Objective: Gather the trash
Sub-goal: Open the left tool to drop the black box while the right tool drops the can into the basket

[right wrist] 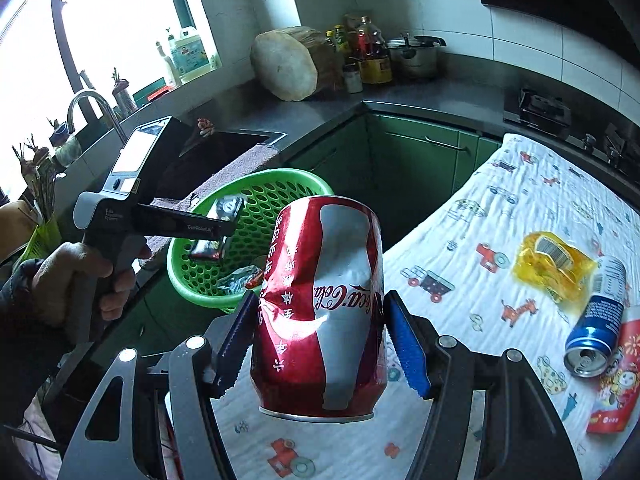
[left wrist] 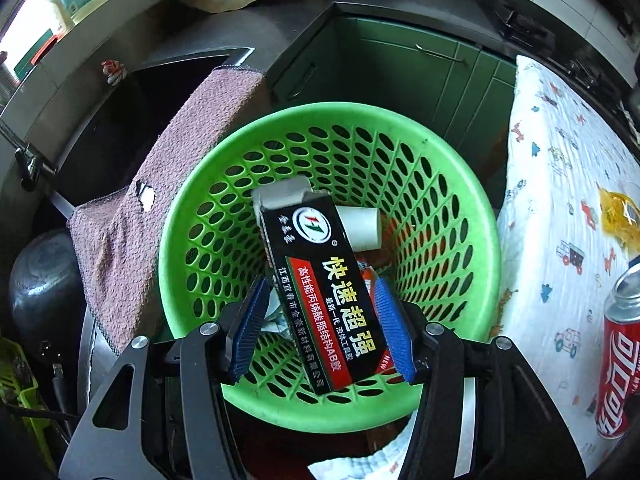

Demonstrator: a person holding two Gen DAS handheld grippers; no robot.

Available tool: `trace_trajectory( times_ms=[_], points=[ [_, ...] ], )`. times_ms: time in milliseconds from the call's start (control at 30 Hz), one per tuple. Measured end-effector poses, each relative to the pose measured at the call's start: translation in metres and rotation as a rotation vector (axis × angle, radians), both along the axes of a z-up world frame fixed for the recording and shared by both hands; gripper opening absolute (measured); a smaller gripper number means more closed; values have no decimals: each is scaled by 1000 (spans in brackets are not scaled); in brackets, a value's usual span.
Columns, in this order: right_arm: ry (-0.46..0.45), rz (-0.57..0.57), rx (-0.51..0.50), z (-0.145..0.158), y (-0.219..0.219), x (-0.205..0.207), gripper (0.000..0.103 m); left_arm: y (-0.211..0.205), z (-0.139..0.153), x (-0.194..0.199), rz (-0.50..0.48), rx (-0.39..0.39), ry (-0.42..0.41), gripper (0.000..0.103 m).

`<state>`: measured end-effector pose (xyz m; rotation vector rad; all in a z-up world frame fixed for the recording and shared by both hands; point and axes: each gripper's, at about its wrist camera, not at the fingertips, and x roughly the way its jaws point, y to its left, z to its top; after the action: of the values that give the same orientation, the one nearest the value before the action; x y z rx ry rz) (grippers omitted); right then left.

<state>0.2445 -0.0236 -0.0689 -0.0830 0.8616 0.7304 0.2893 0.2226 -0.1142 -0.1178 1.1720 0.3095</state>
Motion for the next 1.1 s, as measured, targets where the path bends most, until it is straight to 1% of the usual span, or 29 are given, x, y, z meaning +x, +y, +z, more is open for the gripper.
trace_trajectory(
  times_ms=[100,133,167,333,467,600,667,733,900,933,967,1000,1100],
  points=[
    [6,23,-5,-4,18,8,62,12,-3,-3,17,-16,-1,59],
    [10,31,-5,-5,23,11,62,16,-3,-4,24,-21,-2,63],
    [13,38,-6,-6,29,14,62,20,-3,-6,31,-23,-6,64],
    [21,76,-9,-10,56,23,62,42,1,-18,70,-51,-32,65],
    [26,110,-14,-14,82,31,62,55,8,-31,95,-55,-59,68],
    [33,146,-20,-21,109,37,62,68,16,-42,122,-55,-79,68],
    [33,166,-24,-24,122,38,62,74,20,-47,137,-53,-88,71],
    [31,187,-27,-27,134,38,63,80,24,-52,150,-47,-99,71],
    [35,230,-7,-32,158,39,64,89,31,-60,170,-40,-110,72],
    [38,237,6,-33,161,39,64,90,32,-61,172,-39,-111,73],
    [34,236,12,-32,162,39,70,91,33,-62,174,-38,-111,73],
    [28,235,17,-32,162,37,72,91,33,-62,174,-37,-112,74],
    [23,245,27,-29,160,32,73,90,33,-64,172,-37,-110,74]
  ],
)
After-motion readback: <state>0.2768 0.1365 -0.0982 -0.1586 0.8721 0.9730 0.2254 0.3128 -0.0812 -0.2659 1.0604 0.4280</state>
